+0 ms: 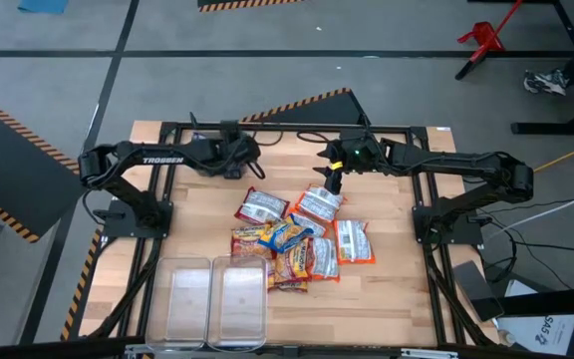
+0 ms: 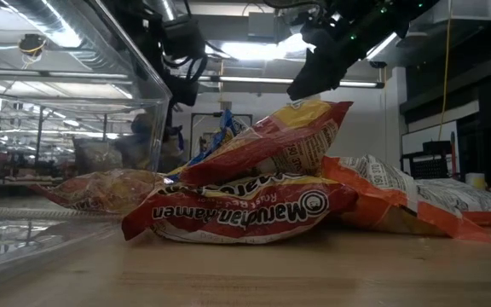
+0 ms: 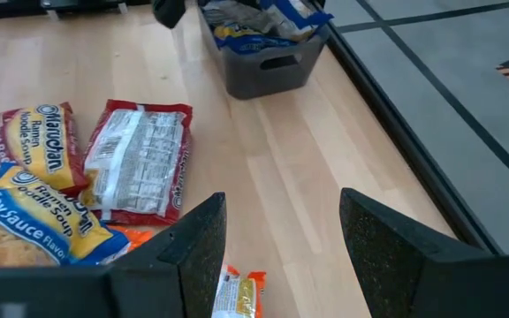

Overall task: Sort Maruchan noodles
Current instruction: Put the blue noodle pack into the black bin

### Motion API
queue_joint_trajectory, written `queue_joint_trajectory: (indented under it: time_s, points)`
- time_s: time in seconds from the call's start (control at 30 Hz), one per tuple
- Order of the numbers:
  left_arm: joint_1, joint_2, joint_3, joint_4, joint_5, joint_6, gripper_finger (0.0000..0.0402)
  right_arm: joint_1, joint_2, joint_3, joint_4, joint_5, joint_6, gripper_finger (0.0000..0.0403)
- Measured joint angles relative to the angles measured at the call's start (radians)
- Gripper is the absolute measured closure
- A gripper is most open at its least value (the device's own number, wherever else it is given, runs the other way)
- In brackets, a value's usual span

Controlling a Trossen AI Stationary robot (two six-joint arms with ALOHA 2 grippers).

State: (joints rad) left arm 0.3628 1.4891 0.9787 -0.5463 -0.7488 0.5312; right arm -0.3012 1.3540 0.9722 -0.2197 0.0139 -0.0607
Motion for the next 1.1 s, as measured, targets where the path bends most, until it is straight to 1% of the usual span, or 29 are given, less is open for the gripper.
queue_joint_trajectory:
  time_s: [0.07, 0.2, 0.3, 0.37, 0.43, 0.53, 0.63, 0.73, 0.83, 0.93, 1.1]
  points:
    - [-0.023, 0.000, 0.000, -0.001, -0.004, -0.025, 0.0204, 0.000, 0.000, 0.000, 0.000, 0.000, 0.000, 0.0196]
    - [-0.072, -0.001, 0.000, -0.003, -0.074, -0.130, 0.0196, 0.000, 0.000, 0.000, 0.000, 0.000, -0.001, 0.0196]
    - [-0.091, -0.011, 0.000, -0.009, -0.068, -0.236, 0.0195, 0.000, 0.000, 0.000, 0.000, 0.000, -0.001, 0.0196]
    - [-0.094, -0.012, 0.000, -0.029, -0.037, -0.340, 0.0195, 0.000, 0.000, 0.000, 0.000, 0.000, -0.001, 0.0196]
    - [-0.096, -0.017, 0.000, -0.064, 0.001, -0.487, 0.0195, 0.000, 0.000, 0.000, 0.000, 0.000, -0.001, 0.0196]
    - [-0.114, -0.034, 0.000, -0.070, 0.042, -0.696, 0.0195, 0.000, 0.000, 0.000, 0.000, 0.000, -0.001, 0.0196]
    - [-0.154, -0.054, 0.000, -0.057, 0.056, -0.847, 0.0195, 0.000, 0.004, 0.000, 0.002, 0.000, -0.006, 0.0196]
    - [-0.181, -0.062, 0.000, -0.064, 0.040, -0.929, 0.0195, 0.000, 0.007, -0.001, 0.004, 0.001, -0.022, 0.0196]
    - [-0.176, -0.062, 0.000, -0.070, 0.034, -0.952, 0.0195, 0.000, 0.016, -0.001, 0.024, -0.005, -0.027, 0.0196]
    - [-0.167, -0.063, 0.000, -0.072, 0.044, -1.006, 0.0195, 0.000, 0.022, -0.001, 0.051, -0.007, -0.036, 0.0196]
    - [-0.172, -0.063, 0.000, -0.067, 0.052, -1.145, 0.0195, 0.000, 0.025, -0.001, 0.039, -0.007, -0.050, 0.0196]
